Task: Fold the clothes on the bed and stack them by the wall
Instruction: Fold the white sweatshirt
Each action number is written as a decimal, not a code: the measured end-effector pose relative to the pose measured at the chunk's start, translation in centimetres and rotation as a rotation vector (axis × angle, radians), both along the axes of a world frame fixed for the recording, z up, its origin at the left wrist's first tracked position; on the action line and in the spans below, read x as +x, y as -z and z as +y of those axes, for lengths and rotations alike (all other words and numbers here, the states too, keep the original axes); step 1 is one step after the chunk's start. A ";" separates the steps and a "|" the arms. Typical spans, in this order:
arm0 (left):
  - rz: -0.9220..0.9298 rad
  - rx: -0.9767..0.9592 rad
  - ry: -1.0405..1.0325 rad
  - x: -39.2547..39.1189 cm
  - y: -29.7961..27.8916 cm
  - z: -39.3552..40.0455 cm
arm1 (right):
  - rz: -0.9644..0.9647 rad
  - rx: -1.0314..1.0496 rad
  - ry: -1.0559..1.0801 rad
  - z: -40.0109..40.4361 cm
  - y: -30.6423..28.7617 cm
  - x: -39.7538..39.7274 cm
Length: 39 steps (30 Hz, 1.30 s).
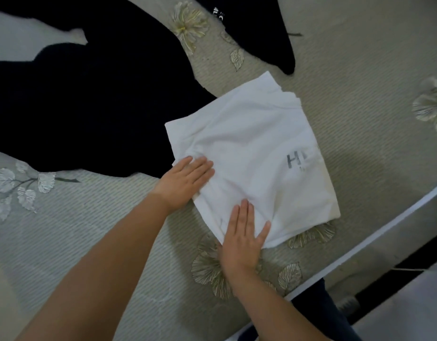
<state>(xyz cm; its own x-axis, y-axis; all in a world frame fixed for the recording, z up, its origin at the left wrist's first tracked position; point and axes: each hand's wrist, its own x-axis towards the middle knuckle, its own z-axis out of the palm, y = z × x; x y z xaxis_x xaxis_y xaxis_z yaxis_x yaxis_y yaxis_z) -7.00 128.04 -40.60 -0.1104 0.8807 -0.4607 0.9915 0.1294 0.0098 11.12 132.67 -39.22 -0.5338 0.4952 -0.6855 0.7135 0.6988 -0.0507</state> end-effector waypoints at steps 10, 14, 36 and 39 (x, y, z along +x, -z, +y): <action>0.025 0.108 -0.015 -0.3 -0.6 3.5 | 0.080 -0.136 -0.154 6.8 -3.1 -1.5; -0.017 0.196 0.057 0.5 -4.8 5.7 | 0.055 -0.199 -0.249 13.1 -7.8 -1.8; 0.131 0.670 0.463 18.7 -32.6 47.8 | 0.387 0.279 -0.087 53.7 -30.5 21.4; 0.158 0.699 0.514 20.3 -34.8 54.0 | 0.409 0.358 -0.042 58.8 -32.3 23.4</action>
